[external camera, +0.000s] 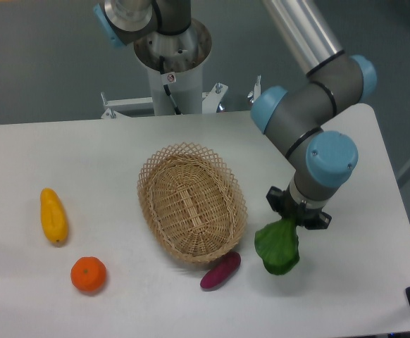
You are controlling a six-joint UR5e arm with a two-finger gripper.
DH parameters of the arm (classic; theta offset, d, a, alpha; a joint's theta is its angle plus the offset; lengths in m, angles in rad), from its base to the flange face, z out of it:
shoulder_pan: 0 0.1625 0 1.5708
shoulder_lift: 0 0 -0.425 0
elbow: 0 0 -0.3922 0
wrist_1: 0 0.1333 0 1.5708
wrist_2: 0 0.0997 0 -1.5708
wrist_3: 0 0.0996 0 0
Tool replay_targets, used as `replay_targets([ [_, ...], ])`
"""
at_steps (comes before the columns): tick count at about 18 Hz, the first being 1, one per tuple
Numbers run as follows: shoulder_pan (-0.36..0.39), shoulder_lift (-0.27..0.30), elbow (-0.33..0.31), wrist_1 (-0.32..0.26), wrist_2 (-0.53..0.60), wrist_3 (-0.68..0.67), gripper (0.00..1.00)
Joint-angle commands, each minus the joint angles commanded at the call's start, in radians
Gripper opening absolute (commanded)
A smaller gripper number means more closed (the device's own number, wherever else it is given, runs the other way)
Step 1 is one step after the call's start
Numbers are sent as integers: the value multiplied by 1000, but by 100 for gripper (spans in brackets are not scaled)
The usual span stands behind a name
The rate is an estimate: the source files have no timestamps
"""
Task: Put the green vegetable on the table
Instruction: 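Lower the held bok choy onto the table beside the purple sweet potato, then open the gripper to release the bok choy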
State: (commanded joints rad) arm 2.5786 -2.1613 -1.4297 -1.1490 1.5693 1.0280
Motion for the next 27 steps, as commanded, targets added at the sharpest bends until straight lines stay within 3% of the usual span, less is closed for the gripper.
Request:
replay_targets([
  [3, -3, -6, -2, 0, -2, -8, 8],
  [6, -11, -12, -3, 0, 0, -8, 17],
  [9, -11, -15, -5, 5, 0, -8, 41],
  [14, -17, -18, -5, 9, 6, -3, 91],
  [15, -17, -18, -5, 18, 9, -3, 95],
  [22, -15, -8, 6, 35, 5, 9, 100],
  [27, -3, 14, 50, 19, -8, 67, 100],
])
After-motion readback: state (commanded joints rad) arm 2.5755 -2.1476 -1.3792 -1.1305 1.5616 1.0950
